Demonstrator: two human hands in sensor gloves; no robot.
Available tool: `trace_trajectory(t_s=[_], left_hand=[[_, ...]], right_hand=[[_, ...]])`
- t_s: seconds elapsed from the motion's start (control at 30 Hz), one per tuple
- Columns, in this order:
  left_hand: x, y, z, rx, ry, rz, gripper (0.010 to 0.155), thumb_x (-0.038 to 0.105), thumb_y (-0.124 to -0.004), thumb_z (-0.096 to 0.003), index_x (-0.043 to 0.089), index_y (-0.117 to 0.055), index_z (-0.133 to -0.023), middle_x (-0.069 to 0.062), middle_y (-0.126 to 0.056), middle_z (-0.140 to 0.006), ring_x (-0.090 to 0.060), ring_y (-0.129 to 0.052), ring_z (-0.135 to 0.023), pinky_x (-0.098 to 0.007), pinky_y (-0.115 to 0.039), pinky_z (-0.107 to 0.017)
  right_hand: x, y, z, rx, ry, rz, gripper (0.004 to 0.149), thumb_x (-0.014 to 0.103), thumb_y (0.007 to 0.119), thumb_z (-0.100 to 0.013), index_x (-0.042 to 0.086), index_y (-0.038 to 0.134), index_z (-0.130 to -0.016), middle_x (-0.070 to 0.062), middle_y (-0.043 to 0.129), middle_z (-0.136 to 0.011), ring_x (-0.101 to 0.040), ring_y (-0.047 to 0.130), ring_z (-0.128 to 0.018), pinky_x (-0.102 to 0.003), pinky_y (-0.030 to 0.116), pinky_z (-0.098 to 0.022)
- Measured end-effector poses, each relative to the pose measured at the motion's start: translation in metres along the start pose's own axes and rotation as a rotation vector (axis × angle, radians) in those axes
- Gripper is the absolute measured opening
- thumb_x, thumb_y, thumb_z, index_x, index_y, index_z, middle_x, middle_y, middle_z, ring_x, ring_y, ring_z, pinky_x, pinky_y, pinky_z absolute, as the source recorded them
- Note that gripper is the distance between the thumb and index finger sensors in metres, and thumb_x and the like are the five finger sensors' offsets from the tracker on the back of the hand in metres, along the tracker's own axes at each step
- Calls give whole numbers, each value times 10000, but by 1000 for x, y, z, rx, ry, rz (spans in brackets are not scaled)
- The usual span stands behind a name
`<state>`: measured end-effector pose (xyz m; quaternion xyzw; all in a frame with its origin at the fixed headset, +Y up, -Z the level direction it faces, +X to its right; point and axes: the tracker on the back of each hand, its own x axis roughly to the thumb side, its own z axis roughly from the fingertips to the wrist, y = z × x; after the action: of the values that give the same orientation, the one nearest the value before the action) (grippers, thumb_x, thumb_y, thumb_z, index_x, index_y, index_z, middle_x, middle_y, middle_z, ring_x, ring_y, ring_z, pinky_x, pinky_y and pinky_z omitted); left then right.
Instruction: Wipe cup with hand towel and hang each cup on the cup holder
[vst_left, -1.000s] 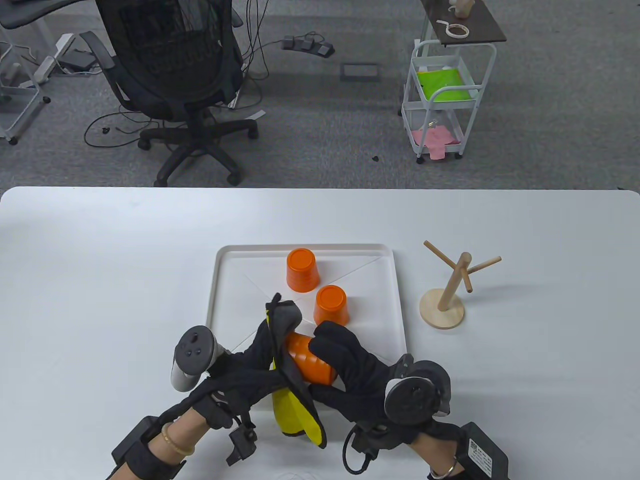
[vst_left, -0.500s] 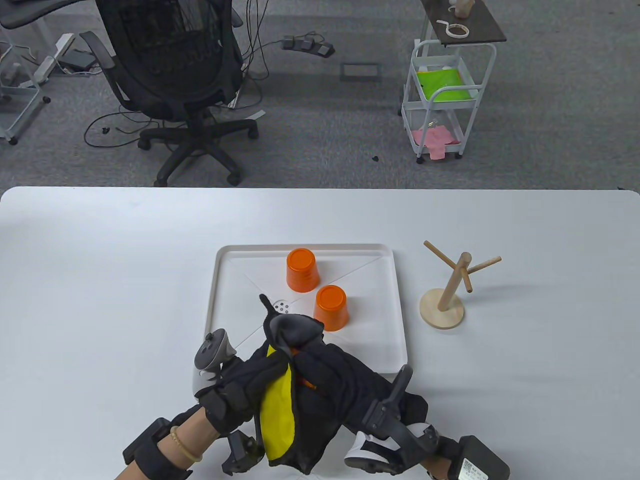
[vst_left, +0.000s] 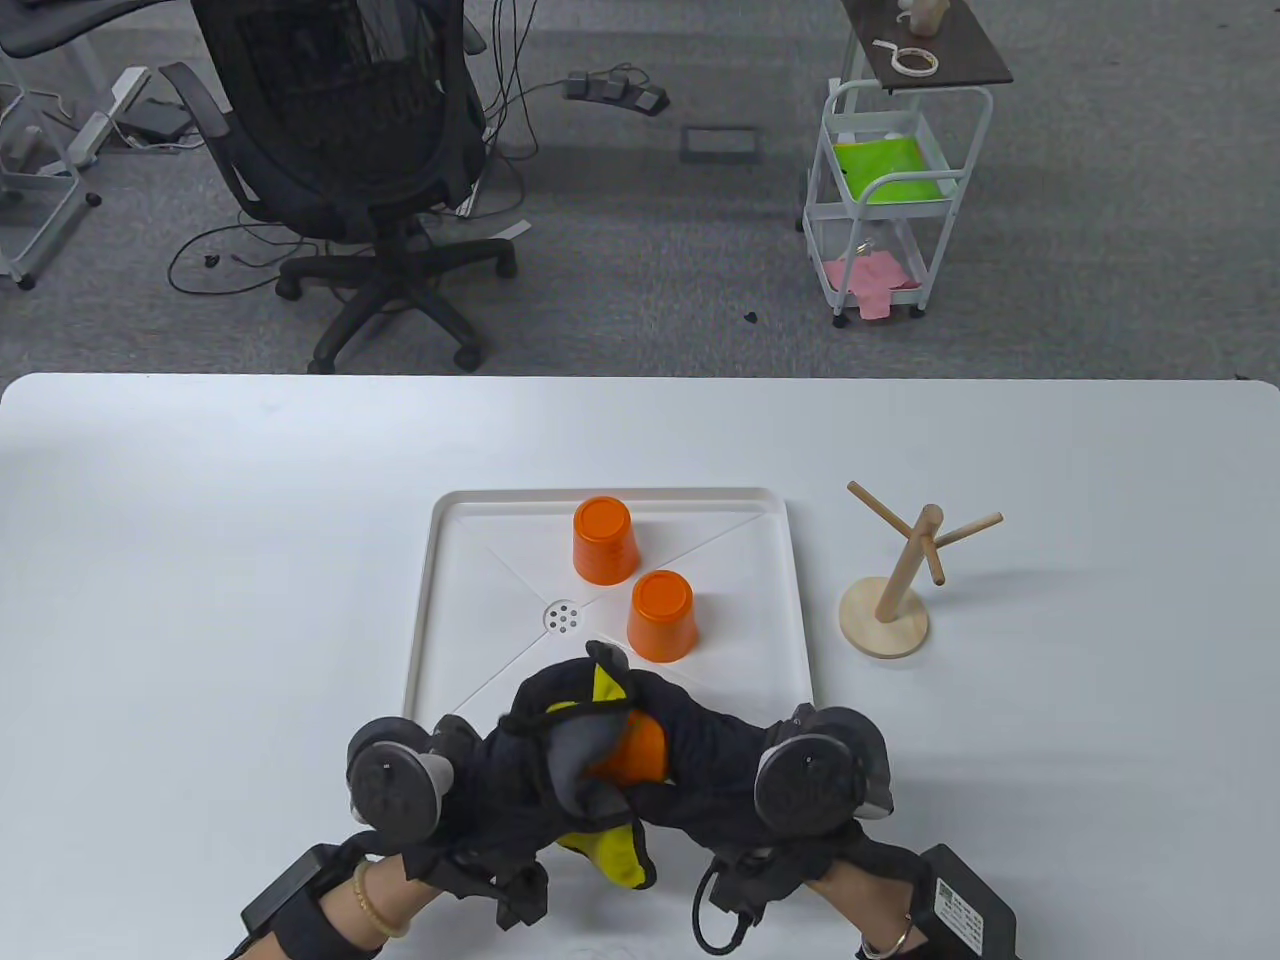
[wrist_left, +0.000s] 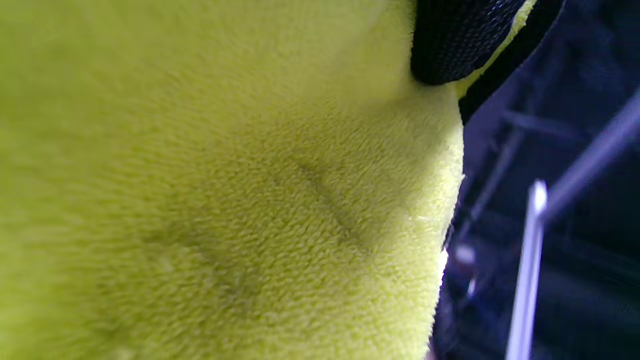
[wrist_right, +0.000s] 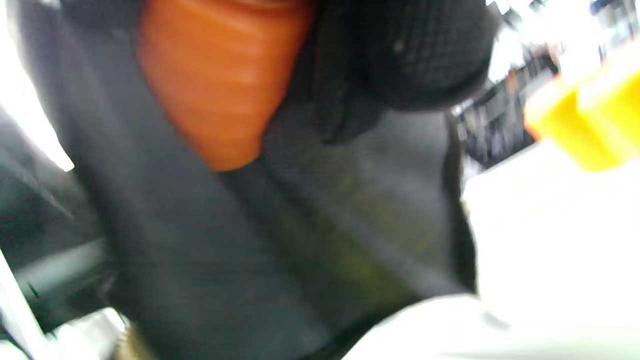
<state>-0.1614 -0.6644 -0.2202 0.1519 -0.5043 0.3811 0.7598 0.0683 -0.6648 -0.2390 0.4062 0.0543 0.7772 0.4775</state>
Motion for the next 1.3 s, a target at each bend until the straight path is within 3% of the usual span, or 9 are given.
trace_trajectory(t_s=[0.13, 0.27, 0.4, 0.53, 0.63, 0.8, 0.9, 1.13, 1.3], left_hand=[[16, -3, 1, -67, -151, -371, 592, 612, -679, -603, 560, -306, -1061, 25, -234, -1233, -347, -406, -1116, -419, -756, -652], [24, -14, 4, -150, -260, -567, 583, 614, -693, -579, 586, -332, -1036, 65, -246, -1230, -314, -404, -1127, -418, -749, -668], [23, -16, 4, -145, -255, -555, 586, 624, -688, -567, 590, -337, -1035, 83, -268, -1229, -301, -424, -1128, -414, -755, -670], [14, -7, 0, -78, -116, -422, 634, 660, -625, -584, 553, -274, -1102, 62, -249, -1258, -310, -430, -1141, -429, -740, -698], [1, 0, -3, -8, 59, -84, 686, 676, -583, -601, 501, -204, -1146, -7, -186, -1273, -379, -385, -1142, -481, -704, -713], [-22, -2, -1, 27, 284, 518, 726, 685, -561, -623, 450, -150, -1173, -104, -112, -1266, -485, -300, -1118, -573, -635, -716], [-34, -10, 2, 25, 364, 811, 735, 698, -549, -633, 443, -129, -1180, -144, -106, -1260, -520, -324, -1095, -590, -645, -689], [-50, -28, 11, 4, 535, 1187, 748, 716, -556, -647, 406, -149, -1193, -199, -180, -1246, -532, -421, -1053, -503, -750, -616], [-59, -38, 18, -2, 626, 1289, 715, 674, -647, -638, 402, -273, -1183, -161, -309, -1239, -475, -527, -1033, -426, -811, -556]], right_hand=[[-28, 9, -3, 163, 223, -481, 884, 674, 523, -534, -30, 467, -1065, -268, 849, -720, -270, 984, -367, -325, 881, -214], [-45, 18, 4, 264, 482, -727, 894, 661, 498, -550, -106, 568, -1003, -267, 911, -575, -239, 995, -230, -299, 875, -95], [-49, 20, 6, 298, 537, -794, 893, 654, 493, -557, -126, 590, -981, -269, 918, -539, -243, 995, -208, -302, 872, -76], [-43, 12, 5, 248, 453, -742, 878, 669, 451, -574, -77, 510, -1032, -255, 879, -643, -248, 991, -313, -303, 883, -169], [-31, -2, 3, 164, 301, -598, 856, 672, 472, -586, -10, 377, -1094, -273, 772, -806, -298, 945, -475, -345, 863, -305], [5, -24, 6, -11, 97, 22, 816, 655, 568, -585, 185, 216, -1151, -228, 555, -1039, -287, 858, -683, -358, 820, -470], [26, -20, 11, -104, -38, 378, 766, 565, 690, -565, 373, 228, -1146, -198, 410, -1133, -298, 801, -795, -394, 790, -543], [48, 12, 15, -77, -213, 905, 722, 405, 802, -534, 531, 326, -1062, -117, 280, -1193, -356, 652, -971, -434, 696, -748], [46, 25, 15, -48, -262, 1001, 718, 369, 820, -520, 542, 349, -1034, -92, 277, -1196, -360, 627, -1002, -438, 684, -780]])
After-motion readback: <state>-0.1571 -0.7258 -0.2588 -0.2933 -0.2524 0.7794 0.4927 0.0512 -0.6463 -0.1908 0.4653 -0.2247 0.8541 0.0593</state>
